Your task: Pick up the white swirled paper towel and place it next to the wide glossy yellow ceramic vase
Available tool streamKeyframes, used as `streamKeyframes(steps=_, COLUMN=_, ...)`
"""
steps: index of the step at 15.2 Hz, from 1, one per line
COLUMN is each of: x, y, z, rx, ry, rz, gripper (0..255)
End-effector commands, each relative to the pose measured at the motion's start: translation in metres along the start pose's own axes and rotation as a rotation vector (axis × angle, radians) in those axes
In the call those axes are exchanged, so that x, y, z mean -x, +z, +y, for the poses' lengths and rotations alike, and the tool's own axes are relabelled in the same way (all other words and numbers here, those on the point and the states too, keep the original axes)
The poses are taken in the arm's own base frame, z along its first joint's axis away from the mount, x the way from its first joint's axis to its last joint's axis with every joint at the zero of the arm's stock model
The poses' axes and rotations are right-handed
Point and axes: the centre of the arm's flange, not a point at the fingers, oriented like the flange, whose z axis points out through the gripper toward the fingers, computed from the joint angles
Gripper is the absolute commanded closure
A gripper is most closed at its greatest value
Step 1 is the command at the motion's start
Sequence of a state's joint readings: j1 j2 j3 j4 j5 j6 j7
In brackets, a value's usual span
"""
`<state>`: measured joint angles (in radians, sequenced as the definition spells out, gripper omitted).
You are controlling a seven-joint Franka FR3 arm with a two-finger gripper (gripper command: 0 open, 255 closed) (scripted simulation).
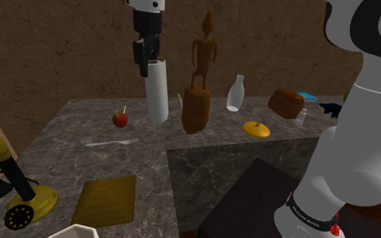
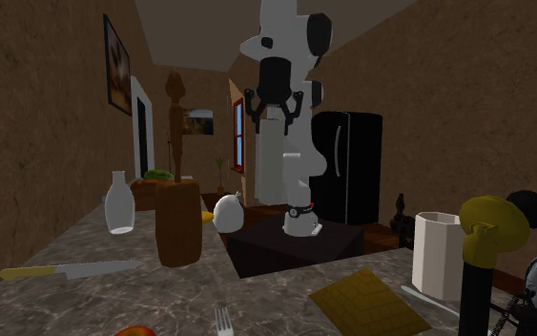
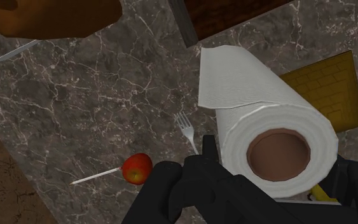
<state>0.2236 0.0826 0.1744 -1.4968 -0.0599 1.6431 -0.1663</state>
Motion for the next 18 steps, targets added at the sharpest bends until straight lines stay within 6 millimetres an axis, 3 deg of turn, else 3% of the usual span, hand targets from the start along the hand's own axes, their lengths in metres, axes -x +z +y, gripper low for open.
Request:
streamKeyframes(steps=1, x=0.0, y=-0.012, z=0.001, rx=0.0, ry=0.0, rz=0.0, gripper=255)
streamKeyframes(steps=12, x=-0.003, y=-0.068, z=0.004, rx=0.0, ry=0.0, rz=0.0, gripper=255)
streamKeyframes(steps=18, x=0.052, y=-0.068, z=0.061, rx=0.0, ry=0.0, rz=0.0, gripper=255)
